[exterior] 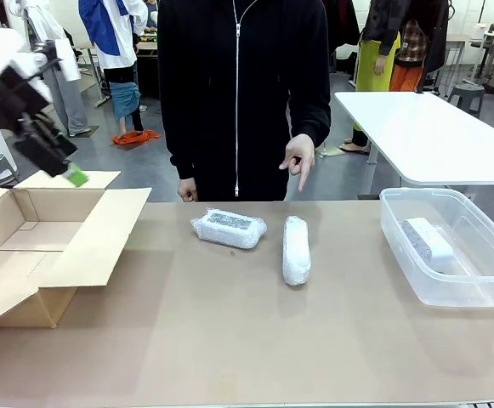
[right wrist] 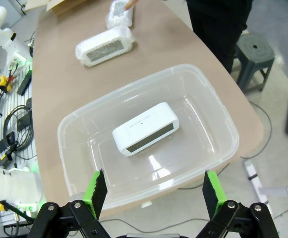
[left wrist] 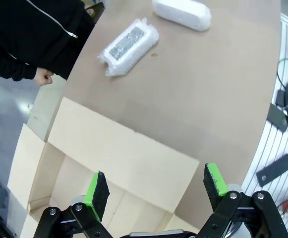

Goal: Separate and place wrapped and unwrapped clocks.
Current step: Pick up the Digital clock indicated by the person.

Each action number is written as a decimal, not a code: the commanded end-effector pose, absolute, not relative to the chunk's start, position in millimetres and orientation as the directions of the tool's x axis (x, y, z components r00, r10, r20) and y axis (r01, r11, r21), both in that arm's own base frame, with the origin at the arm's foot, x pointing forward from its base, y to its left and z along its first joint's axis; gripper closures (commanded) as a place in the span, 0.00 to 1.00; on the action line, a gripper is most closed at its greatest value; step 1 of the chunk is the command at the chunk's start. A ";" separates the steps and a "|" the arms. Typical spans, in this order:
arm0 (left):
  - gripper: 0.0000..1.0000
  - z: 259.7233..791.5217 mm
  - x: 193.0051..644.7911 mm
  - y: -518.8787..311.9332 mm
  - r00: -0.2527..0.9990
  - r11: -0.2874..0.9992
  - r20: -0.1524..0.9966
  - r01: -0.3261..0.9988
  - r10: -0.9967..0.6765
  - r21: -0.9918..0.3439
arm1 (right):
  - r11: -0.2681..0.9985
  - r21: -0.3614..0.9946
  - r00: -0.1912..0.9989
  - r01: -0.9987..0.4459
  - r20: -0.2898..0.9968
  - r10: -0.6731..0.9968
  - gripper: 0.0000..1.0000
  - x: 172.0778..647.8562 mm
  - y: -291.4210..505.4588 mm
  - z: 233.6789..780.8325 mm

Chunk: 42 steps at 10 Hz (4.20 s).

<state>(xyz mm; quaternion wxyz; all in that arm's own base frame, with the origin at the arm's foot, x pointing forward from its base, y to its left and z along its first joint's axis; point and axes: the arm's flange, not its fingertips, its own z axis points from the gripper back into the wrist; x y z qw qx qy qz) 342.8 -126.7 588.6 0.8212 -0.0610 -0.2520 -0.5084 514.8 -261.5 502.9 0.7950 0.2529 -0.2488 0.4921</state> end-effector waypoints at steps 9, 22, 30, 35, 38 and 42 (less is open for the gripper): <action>0.00 539.1 427.0 -326.1 0.711 0.800 0.413 0.594 -0.570 0.083 | 0.380 0.154 0.384 -0.912 0.645 0.661 0.00 514.5 -261.0 501.3; 0.00 408.6 478.8 -535.5 0.869 0.900 0.264 0.435 -0.419 -0.005 | 0.380 0.154 0.384 -0.912 0.645 0.661 0.00 514.5 -261.0 501.3; 0.00 355.7 501.9 -544.9 0.910 0.932 0.203 0.361 -0.361 0.039 | 0.380 0.154 0.384 -0.912 0.645 0.661 0.00 514.5 -261.0 501.3; 0.00 338.9 510.3 -536.5 0.925 0.938 0.180 0.346 -0.335 -0.032 | 0.380 0.154 0.384 -0.912 0.645 0.661 0.00 514.5 -261.0 501.3; 0.00 340.0 507.5 -536.1 0.920 0.933 0.172 0.360 -0.352 -0.016 | 0.380 0.154 0.384 -0.912 0.645 0.661 0.00 514.5 -261.0 501.3; 0.00 340.0 507.5 -536.1 0.920 0.933 0.172 0.360 -0.352 -0.016 | 0.380 0.154 0.384 -0.912 0.645 0.661 0.00 514.5 -261.0 501.3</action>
